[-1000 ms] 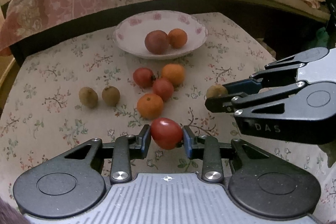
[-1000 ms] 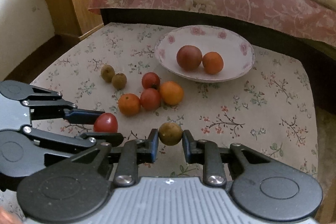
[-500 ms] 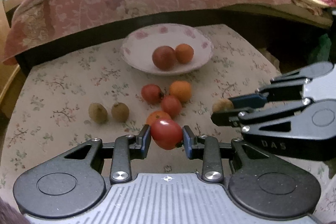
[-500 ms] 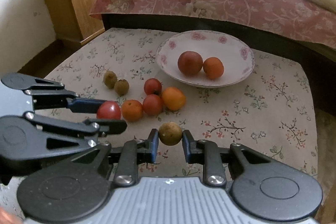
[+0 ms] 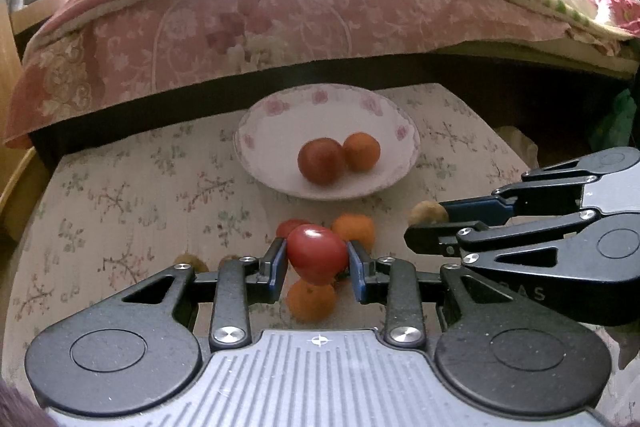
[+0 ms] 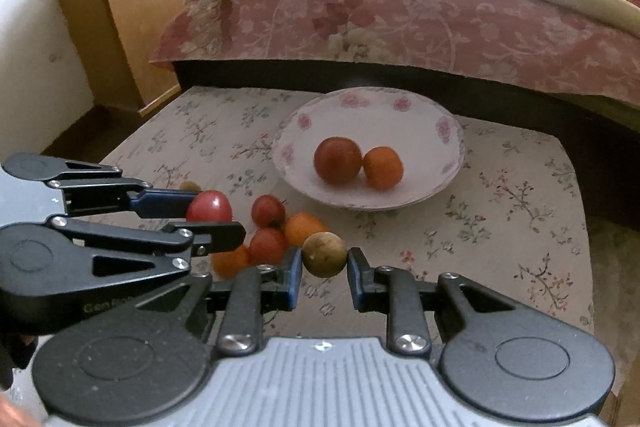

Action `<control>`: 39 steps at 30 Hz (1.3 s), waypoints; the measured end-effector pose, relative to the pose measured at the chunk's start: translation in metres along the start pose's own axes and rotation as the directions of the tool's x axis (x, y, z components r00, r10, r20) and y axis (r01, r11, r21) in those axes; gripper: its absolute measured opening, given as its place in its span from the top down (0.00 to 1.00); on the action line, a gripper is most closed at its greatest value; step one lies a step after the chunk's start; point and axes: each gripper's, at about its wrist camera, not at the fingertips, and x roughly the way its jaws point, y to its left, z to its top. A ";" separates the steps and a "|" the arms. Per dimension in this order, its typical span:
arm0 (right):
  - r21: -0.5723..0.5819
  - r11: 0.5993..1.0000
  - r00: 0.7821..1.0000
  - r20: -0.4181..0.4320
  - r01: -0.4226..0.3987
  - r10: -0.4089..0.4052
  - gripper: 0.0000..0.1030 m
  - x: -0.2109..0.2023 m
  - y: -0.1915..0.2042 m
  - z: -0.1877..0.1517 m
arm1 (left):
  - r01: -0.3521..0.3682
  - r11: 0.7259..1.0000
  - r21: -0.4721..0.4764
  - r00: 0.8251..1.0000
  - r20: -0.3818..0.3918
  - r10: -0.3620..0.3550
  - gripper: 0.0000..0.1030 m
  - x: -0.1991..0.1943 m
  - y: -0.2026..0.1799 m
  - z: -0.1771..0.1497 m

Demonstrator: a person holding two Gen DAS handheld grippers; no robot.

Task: Organize fruits
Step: 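Carry the red tomato and brown kiwi in both tools over the plate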

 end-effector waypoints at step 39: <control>0.031 0.997 0.995 0.077 0.064 -0.066 0.75 0.062 -0.047 0.068 | -0.026 0.999 0.026 0.999 0.047 0.024 0.62 0.074 0.020 0.063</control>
